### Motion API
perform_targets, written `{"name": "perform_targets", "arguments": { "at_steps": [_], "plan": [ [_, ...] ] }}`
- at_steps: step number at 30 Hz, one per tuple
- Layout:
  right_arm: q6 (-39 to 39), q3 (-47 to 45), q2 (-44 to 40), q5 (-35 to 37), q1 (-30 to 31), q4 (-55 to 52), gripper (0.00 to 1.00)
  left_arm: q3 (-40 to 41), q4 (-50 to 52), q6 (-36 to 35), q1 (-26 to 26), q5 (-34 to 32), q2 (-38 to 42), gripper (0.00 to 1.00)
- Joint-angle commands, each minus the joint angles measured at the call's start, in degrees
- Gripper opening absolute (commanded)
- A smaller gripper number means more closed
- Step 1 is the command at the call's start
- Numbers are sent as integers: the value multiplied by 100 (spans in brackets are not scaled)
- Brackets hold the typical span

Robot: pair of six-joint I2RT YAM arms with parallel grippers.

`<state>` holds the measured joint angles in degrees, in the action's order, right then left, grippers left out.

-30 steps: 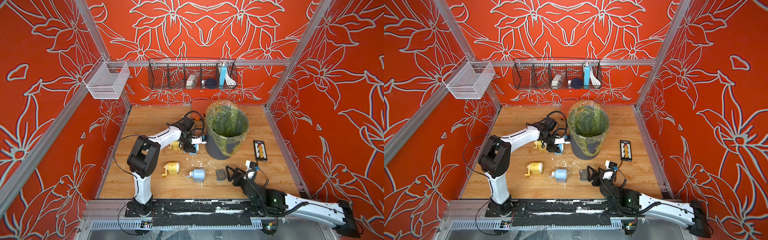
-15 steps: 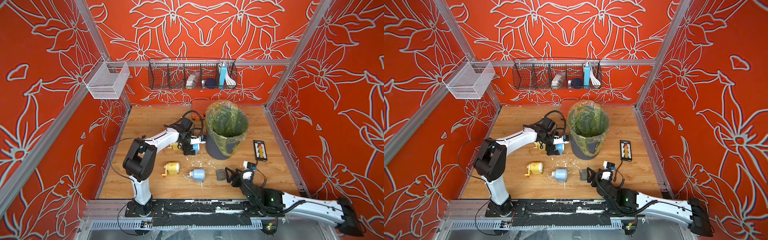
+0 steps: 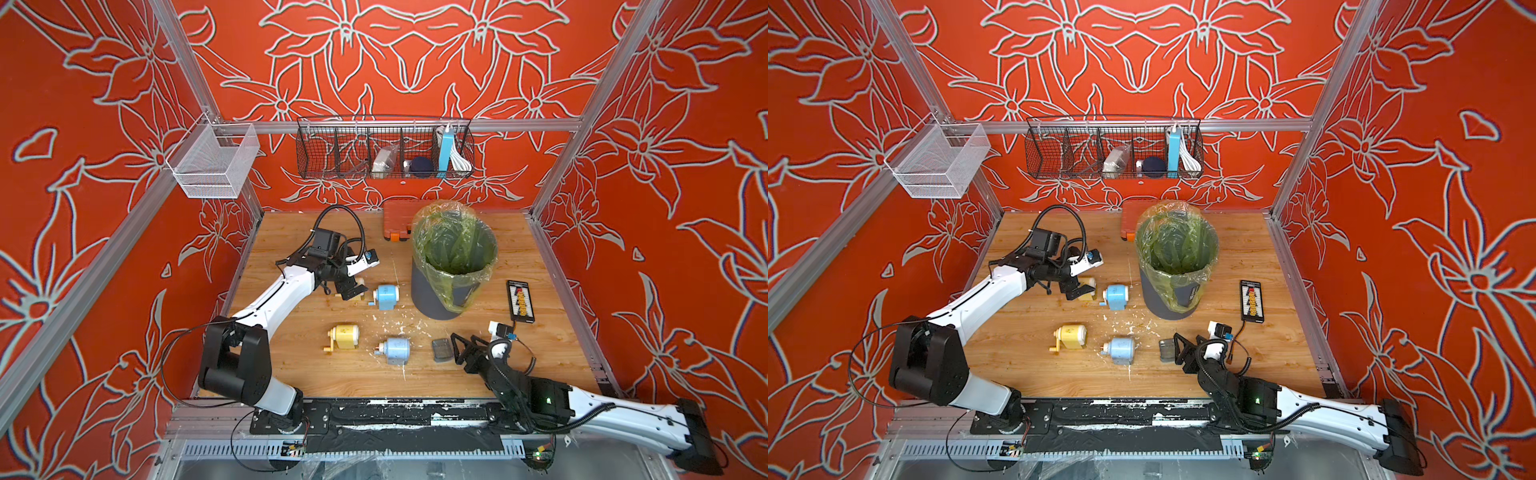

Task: Take out the pencil sharpener tray and clean the shavings
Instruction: Place the pencil sharpener at the center of the board.

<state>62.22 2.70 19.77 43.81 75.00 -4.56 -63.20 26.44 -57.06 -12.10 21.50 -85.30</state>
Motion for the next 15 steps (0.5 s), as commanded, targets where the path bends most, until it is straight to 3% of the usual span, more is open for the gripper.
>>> {"name": "perform_targets", "arguments": {
  "at_steps": [1,5,15],
  "plan": [
    [-163,-223,-108,-74,-12,-649,83,141,140,-394,88,-319,58,95],
    [-274,-220,-373,-122,-18,-822,83,-59,261,-274,243,-329,-114,85],
    [-262,-202,-1558,-135,-20,-1886,82,-307,562,-564,243,-448,-807,79]
  ]
}}
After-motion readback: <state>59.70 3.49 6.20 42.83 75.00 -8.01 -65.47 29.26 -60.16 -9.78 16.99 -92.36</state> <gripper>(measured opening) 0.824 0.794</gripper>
